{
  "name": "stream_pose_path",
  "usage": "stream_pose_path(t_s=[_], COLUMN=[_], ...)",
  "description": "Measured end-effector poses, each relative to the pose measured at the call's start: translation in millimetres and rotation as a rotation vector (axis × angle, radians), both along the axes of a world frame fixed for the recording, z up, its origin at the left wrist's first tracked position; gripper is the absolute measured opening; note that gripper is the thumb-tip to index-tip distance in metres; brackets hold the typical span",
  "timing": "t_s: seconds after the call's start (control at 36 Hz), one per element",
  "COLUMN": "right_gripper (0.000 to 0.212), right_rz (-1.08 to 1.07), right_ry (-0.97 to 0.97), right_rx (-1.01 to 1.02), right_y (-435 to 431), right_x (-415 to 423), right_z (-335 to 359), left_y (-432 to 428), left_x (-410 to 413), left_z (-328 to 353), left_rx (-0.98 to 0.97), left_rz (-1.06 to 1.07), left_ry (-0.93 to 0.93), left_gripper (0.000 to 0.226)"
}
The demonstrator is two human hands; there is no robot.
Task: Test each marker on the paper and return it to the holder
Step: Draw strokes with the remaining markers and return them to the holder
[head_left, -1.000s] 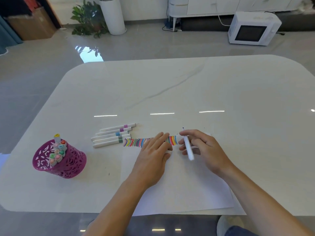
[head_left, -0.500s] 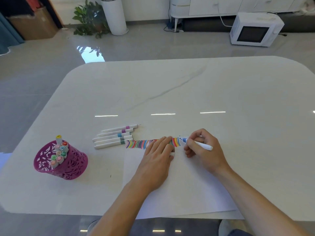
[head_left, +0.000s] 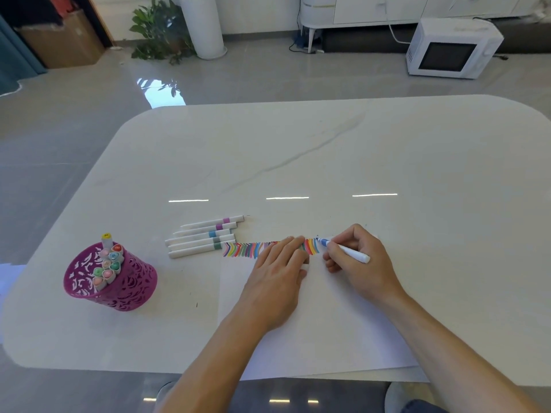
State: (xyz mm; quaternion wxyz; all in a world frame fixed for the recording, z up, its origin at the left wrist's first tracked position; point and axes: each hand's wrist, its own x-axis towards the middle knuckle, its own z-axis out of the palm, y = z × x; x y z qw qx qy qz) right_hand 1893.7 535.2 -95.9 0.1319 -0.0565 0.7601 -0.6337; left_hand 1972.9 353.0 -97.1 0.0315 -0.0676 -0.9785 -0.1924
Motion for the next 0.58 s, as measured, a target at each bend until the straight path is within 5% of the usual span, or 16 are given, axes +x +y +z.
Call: stream_pose_path(t_s=[0.58], right_gripper=[0.026], right_rz=[-0.026], right_ry=[-0.068], right_rx=[0.076], right_y=[-1.0], right_x=[-2.1], right_z=[1.1], left_y=[0.4], left_x=[-1.1], left_z=[-0.6], left_rx=[-0.007], left_rz=[0.013], left_ry=[-0.013], left_gripper=[0.029])
